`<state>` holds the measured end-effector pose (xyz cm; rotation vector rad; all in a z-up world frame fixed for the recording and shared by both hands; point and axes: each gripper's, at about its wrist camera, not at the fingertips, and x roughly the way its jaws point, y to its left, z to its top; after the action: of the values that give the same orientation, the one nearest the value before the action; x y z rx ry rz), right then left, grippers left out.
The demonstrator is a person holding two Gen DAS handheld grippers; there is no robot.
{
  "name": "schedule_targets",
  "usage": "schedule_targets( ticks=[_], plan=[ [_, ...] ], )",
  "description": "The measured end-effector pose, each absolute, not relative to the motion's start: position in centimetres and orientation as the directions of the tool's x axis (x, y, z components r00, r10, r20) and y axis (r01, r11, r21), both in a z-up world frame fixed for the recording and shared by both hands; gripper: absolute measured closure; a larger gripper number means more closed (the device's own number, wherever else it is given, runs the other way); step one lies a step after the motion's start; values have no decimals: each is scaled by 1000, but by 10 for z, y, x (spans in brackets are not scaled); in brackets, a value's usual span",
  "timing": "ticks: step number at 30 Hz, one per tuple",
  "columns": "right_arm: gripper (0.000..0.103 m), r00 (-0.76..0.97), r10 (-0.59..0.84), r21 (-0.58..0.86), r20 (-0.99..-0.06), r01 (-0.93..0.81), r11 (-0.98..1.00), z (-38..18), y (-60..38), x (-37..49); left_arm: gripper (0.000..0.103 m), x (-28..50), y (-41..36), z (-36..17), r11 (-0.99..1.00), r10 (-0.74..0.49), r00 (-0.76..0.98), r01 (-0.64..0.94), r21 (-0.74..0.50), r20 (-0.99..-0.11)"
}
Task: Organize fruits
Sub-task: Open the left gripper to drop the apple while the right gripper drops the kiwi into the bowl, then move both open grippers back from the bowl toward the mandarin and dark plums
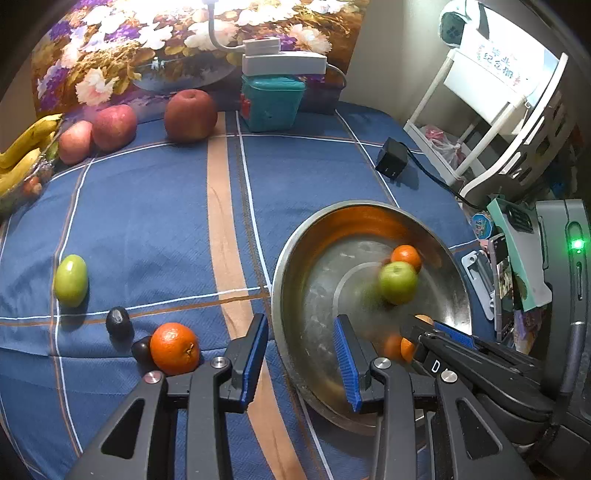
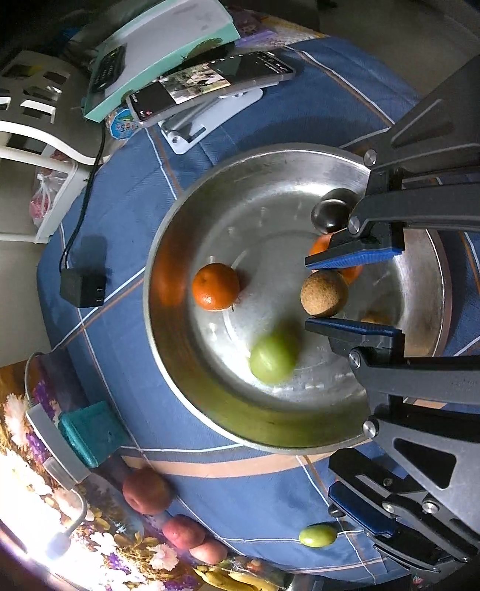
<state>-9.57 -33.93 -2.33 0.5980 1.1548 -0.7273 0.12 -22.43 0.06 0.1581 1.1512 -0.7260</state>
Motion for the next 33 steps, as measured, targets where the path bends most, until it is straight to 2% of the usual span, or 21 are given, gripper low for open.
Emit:
schedule_targets(
  ticks=[12,15,16,21,23,30,33],
  plan=[
    [75,222,-180,54,-958,759,649,-28,-337,-90,61,14,-209,-10,817,-382,219,535,-217,-898],
    [67,216,-186,44,-958,757,652,-27,-336,-89,59,17,-203,-12,827,-370,223,521,-211,-902],
    [62,215,-190,40,-958,757,653,-27,-335,-88,57,19,-201,-13,831,-365,223,515,-209,-904],
    [58,216,-202,33,-955,756,654,-23,-334,-88,35,25,-190,-15,859,-316,248,485,-165,-916],
    [49,213,-208,26,-955,755,656,-23,-333,-87,30,28,-184,-16,871,-297,263,469,-147,-918],
    [34,196,-223,-6,-955,739,674,-24,-329,-81,0,40,-160,-20,912,-211,314,403,-71,-926],
    [33,192,-224,-11,-955,735,678,-24,-327,-79,0,43,-153,-21,920,-174,340,390,-30,-924]
  ],
)
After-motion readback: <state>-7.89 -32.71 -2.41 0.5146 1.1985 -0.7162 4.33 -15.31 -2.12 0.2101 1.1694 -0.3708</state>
